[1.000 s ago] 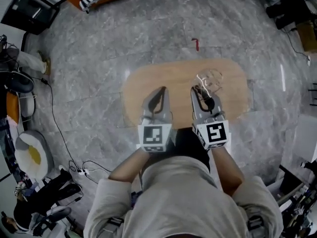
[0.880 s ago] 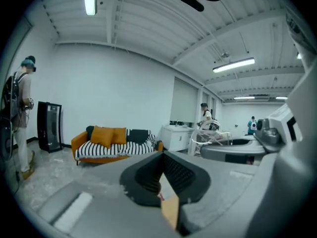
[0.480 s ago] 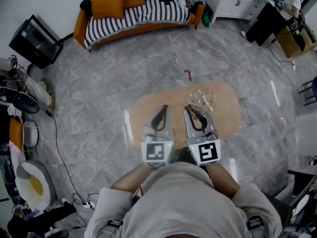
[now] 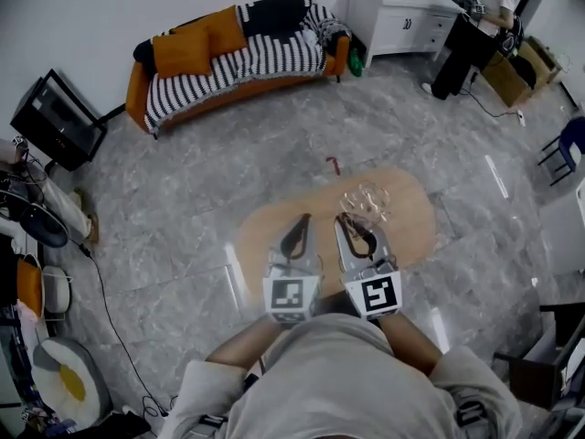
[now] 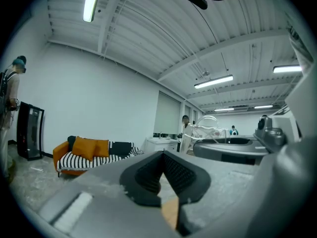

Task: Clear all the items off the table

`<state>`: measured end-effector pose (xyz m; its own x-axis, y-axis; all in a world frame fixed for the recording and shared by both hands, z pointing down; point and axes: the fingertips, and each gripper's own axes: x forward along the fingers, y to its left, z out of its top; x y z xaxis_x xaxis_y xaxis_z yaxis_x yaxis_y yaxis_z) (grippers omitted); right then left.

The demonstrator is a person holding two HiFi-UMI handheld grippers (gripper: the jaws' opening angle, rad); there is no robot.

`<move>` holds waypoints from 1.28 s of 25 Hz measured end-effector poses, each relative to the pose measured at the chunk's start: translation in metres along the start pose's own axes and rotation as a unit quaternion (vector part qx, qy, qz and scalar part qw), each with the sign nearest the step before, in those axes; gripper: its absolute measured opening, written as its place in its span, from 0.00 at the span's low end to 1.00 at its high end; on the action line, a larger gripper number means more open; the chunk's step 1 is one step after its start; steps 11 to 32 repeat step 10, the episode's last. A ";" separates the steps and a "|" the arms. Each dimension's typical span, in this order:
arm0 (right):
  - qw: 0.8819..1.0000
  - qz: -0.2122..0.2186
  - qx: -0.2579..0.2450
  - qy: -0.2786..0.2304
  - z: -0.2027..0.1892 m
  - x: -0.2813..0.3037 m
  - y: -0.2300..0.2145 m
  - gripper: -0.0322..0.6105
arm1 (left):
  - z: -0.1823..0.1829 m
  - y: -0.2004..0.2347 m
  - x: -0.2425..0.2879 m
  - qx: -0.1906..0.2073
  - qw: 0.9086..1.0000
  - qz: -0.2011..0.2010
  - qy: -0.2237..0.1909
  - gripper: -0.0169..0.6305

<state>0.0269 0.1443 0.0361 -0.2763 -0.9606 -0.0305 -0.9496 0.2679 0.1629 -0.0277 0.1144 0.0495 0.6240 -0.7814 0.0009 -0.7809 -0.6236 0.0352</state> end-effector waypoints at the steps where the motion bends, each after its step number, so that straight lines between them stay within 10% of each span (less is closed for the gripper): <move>1: 1.000 -0.004 0.001 0.000 0.001 -0.002 0.000 0.12 | 0.001 -0.002 0.000 -0.004 1.000 -0.003 -0.002 0.06; 32: 1.000 -0.014 0.001 0.004 0.005 -0.020 -0.005 0.12 | -0.005 -0.026 -0.004 0.024 0.999 -0.036 0.012 0.06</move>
